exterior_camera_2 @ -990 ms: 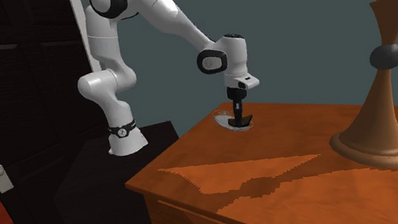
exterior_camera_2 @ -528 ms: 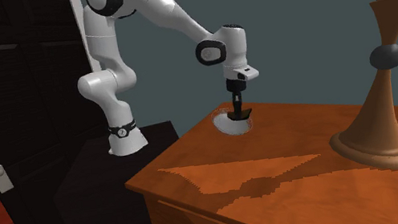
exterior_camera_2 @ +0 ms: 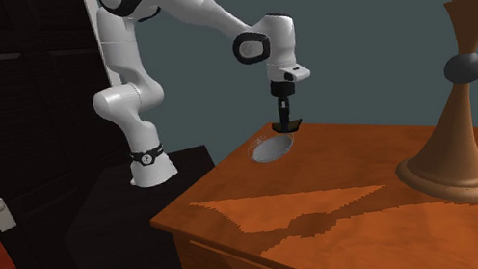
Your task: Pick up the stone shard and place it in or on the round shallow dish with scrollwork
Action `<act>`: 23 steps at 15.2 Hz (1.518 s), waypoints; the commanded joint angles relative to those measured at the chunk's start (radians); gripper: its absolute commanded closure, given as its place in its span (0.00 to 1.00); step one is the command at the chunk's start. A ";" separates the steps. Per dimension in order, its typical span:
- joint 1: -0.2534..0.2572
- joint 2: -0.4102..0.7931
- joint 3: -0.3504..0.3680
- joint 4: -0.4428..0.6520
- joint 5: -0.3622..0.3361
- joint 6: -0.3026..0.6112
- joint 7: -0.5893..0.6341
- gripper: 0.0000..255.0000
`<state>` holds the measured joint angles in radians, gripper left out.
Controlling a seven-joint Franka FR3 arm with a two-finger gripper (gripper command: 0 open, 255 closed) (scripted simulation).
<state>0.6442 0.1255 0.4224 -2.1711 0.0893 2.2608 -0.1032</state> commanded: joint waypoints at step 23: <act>-0.026 -0.165 -0.014 -0.098 0.078 -0.063 -0.082 1.00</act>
<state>0.6172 -0.0494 0.4064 -2.2624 0.1698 2.1815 -0.1868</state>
